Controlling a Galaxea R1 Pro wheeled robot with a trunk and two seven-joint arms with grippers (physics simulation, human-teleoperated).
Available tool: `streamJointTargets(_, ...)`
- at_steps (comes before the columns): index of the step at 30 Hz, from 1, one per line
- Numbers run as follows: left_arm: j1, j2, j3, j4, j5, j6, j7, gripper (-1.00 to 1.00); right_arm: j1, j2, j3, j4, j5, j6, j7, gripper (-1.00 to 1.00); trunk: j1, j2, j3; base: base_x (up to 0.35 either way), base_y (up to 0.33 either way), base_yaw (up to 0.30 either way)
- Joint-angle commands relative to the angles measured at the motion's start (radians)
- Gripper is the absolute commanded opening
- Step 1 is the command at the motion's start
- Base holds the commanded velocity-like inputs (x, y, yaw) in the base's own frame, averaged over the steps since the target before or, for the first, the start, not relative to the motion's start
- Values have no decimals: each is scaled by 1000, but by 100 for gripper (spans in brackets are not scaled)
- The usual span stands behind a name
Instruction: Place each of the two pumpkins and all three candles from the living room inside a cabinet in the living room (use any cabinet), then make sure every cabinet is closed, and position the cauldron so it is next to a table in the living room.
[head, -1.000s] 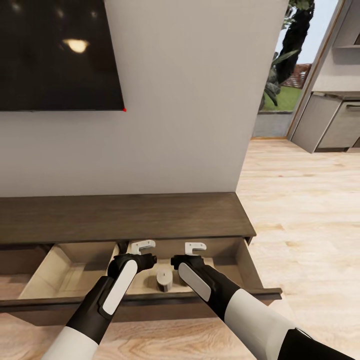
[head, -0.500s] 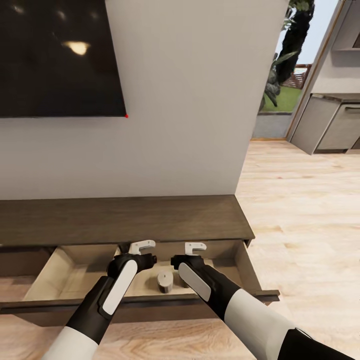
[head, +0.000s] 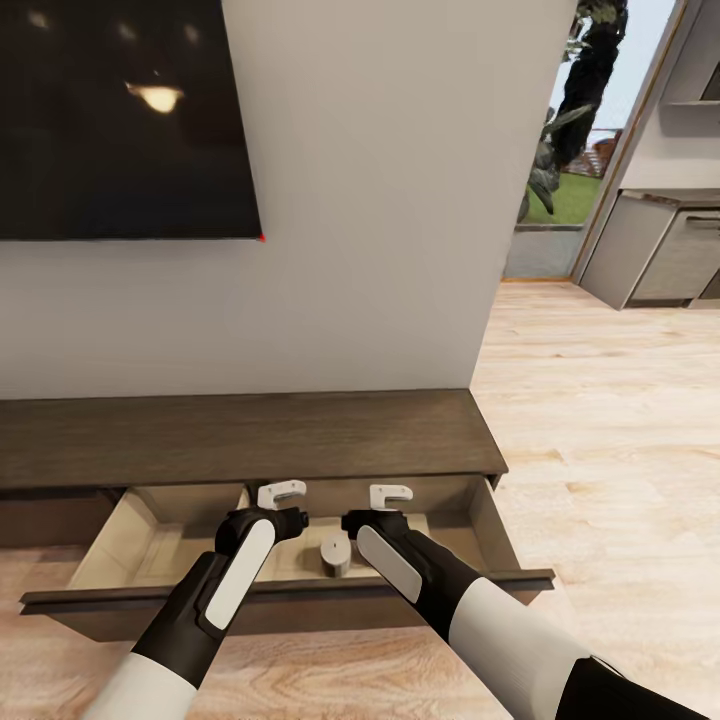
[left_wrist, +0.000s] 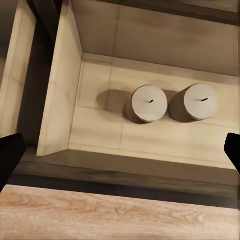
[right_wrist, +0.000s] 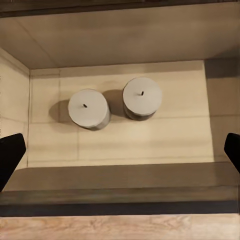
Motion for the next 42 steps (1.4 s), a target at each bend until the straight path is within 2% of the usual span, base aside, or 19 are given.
streamJointTargets(1,-1,0,-1,-1,11,1,11,100,-1,0,2,-1,-4,4,-7,100,-4,7,2,-6,2,0)
streamJointTargets(7,-1,1,-1,-1,11,1,11,100,-1,0,2,-1,-3,4,-7,100,-27,49,21,-28,2,0)
streamJointTargets(17,-1,1,22,-1,11,1,11,100,-1,0,2,-8,-3,1,-7,100,-65,119,52,-128,26,-21)
streamJointTargets(29,-1,2,23,-1,10,1,11,100,-1,0,2,-8,-3,2,-7,100,-111,203,90,-103,26,-261)
streamJointTargets(42,-1,2,23,0,10,1,11,100,-1,0,2,-8,-3,2,-7,100,-161,294,132,-5,1,-279)
